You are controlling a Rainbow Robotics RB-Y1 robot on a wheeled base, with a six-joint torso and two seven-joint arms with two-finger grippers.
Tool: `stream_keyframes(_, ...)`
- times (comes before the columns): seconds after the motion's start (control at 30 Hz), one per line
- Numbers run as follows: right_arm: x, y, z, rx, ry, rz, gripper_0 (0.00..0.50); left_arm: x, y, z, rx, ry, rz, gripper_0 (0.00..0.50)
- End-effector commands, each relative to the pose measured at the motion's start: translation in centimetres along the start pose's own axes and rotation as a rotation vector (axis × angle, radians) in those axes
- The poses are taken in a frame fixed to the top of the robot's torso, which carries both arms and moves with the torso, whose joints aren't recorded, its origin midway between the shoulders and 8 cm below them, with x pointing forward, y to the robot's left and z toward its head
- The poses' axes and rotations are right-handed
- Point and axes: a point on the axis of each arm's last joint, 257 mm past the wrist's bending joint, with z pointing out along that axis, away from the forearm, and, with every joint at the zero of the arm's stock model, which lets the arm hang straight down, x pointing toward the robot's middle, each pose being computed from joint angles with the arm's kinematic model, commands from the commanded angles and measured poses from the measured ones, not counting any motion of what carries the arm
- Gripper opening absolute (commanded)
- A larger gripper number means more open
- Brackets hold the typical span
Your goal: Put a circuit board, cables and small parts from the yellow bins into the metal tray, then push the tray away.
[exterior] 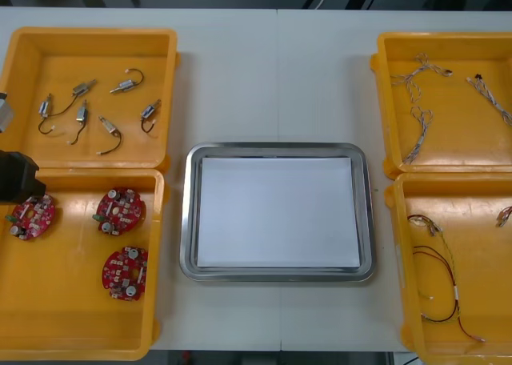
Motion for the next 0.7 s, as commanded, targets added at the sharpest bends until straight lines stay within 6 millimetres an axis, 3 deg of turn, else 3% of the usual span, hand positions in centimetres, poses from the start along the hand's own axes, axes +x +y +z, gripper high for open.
stream_keyframes(0.03,-0.49,-1.67,-1.34,0.048,-0.024,-0.004,0.500,-0.44,1.94,-1.35,-0.057,-0.028,0.023,0.500)
stream_keyframes(0.7,-0.49,-1.67,-1.34,0.048,-0.024,-0.004,0.500,-0.44,1.94,-1.35,-0.057,-0.028,0.023,0.500)
